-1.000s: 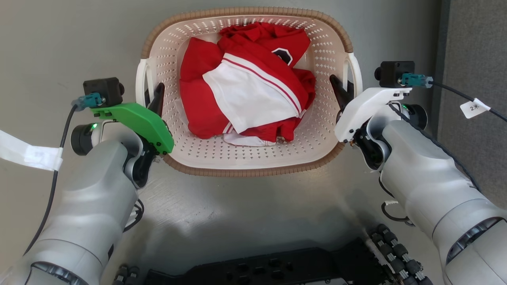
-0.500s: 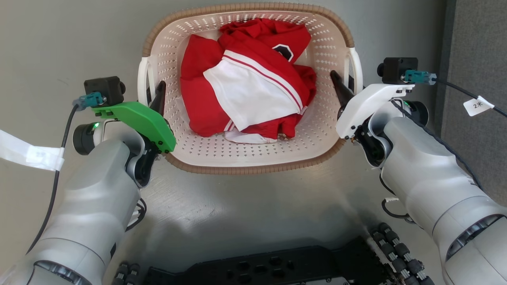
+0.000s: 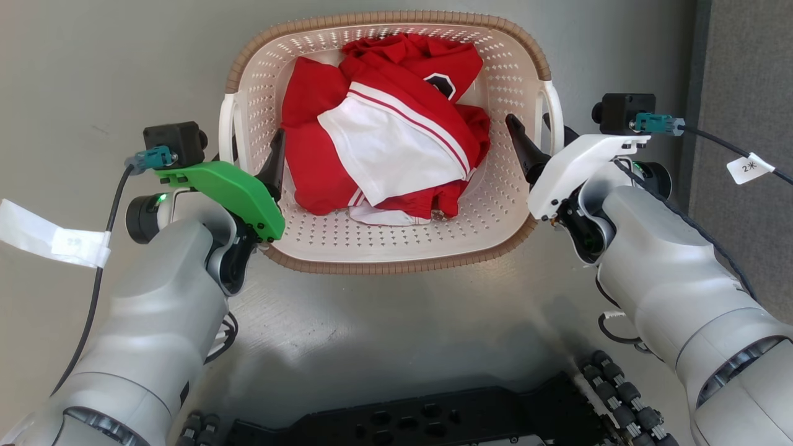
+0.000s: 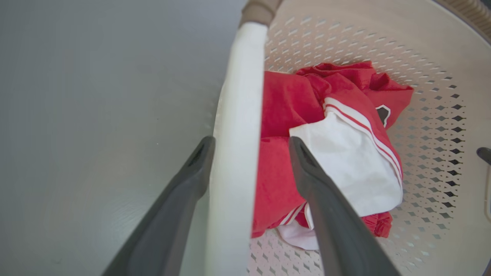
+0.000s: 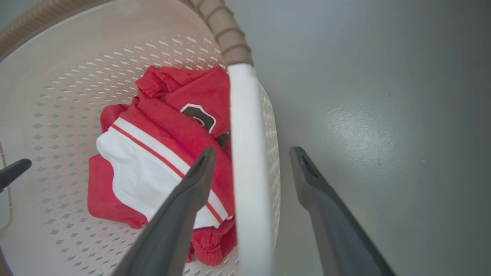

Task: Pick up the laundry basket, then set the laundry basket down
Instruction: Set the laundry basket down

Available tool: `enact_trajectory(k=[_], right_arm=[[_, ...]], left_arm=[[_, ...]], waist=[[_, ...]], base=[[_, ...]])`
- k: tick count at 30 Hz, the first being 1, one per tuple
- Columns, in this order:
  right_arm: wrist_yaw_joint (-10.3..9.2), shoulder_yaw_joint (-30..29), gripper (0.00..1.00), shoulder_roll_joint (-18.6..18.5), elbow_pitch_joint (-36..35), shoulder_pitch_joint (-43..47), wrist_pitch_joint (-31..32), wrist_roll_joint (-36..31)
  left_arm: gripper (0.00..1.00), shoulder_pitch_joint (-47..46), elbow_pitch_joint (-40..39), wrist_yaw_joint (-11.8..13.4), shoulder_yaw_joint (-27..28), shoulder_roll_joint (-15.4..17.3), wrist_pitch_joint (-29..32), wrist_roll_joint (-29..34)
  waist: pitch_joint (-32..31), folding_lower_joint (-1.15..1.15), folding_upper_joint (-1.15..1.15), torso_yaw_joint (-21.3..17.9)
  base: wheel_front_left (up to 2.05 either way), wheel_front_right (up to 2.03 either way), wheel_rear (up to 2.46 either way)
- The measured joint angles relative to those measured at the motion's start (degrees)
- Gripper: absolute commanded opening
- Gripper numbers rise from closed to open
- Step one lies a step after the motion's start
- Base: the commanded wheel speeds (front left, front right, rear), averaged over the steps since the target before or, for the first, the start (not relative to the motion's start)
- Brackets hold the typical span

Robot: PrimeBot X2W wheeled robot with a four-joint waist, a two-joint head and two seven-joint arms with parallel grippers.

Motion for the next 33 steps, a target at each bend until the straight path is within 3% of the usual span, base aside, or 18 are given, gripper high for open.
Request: enact_trajectory(k=[21, 33], right_arm=[[0.00, -1.14, 1.00, 0.10, -0.32, 3.18, -0.01, 1.47], [0.00, -2.80, 1.00, 0.08, -3.60, 6.32, -0.01, 0.27]], left_arm=[[1.00, 2.92, 2.66, 0.00, -2.67, 2.35, -0.07, 0.41], [1.00, 4.69, -1.25, 0.00, 2.03, 4.86, -0.08, 2.64]], waist=[[-7.86, 0.00, 0.00, -1.31], [-17.70, 0.00, 0.00, -2.31]], base=[[0.00, 0.00, 0.00], [0.00, 0.00, 0.00]])
